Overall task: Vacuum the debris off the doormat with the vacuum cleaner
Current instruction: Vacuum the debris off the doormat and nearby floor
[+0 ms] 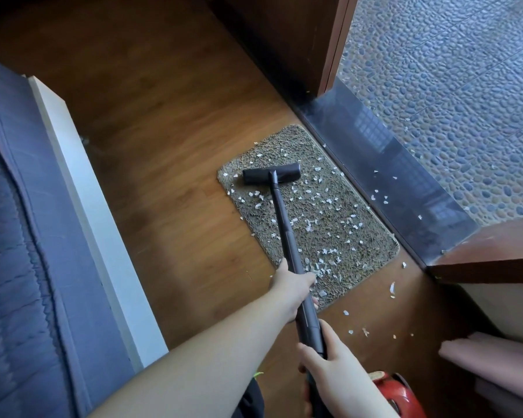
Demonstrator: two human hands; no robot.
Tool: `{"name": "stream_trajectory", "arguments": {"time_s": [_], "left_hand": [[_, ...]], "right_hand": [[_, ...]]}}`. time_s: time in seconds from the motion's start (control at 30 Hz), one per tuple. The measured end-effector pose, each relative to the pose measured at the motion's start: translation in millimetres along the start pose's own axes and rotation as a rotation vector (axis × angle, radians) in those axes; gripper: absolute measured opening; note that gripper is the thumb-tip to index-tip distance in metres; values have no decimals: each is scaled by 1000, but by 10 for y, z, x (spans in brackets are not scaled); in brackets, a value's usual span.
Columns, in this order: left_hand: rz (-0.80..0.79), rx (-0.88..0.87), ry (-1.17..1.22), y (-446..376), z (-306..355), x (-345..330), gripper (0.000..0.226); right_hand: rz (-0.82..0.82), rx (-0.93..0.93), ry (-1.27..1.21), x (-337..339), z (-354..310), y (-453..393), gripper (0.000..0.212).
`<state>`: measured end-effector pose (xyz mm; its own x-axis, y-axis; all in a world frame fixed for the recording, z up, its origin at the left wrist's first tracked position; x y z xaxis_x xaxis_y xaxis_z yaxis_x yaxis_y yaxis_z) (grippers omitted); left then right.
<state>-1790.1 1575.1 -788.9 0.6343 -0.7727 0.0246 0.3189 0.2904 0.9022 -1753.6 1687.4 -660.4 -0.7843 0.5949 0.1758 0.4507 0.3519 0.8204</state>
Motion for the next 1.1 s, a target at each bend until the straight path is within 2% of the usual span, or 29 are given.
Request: {"name": "stream_trajectory", "arguments": {"time_s": [0.07, 0.17, 0.27, 0.47, 0.53, 0.6, 0.73, 0.83, 1.1], "left_hand": [[-13, -13, 13, -18, 71, -29, 87], [-43, -36, -14, -56, 227, -100, 85], [-73, -52, -97, -182, 399, -201, 72], [-72, -75, -195, -316, 719, -398, 60], [-66, -74, -195, -338, 752, -420, 63], [-58, -73, -196, -351, 718, -427, 66], [-64, -81, -186, -308, 558, -375, 53], [-68, -71, -163, -250, 414, -324, 51], [-74, -72, -127, 17, -23, -304, 64]], "right_hand": [[-4, 2, -37, 20, -16, -34, 27], [1, 13, -88, 73, -71, -122, 18], [25, 3, -194, 143, -186, -224, 9], [10, -42, -325, 350, -420, -384, 8], [1, -46, -342, 383, -439, -386, 8], [-5, -42, -348, 379, -428, -363, 10], [-6, -30, -332, 296, -323, -267, 9], [0, -15, -315, 232, -213, -174, 9], [-7, -6, -254, 166, 131, 144, 10]]}}
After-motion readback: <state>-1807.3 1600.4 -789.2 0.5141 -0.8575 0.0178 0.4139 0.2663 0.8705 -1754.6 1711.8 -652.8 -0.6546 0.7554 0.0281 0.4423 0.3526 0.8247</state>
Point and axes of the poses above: each hand's wrist, its own y-axis away from the middle knuckle, its own x-axis out of the back of the hand, z = x × y, the point moved 2 cm from there along -y, towards the middle knuckle, and after that the axes turned 6 degrees about y, right-handed, at the moved point
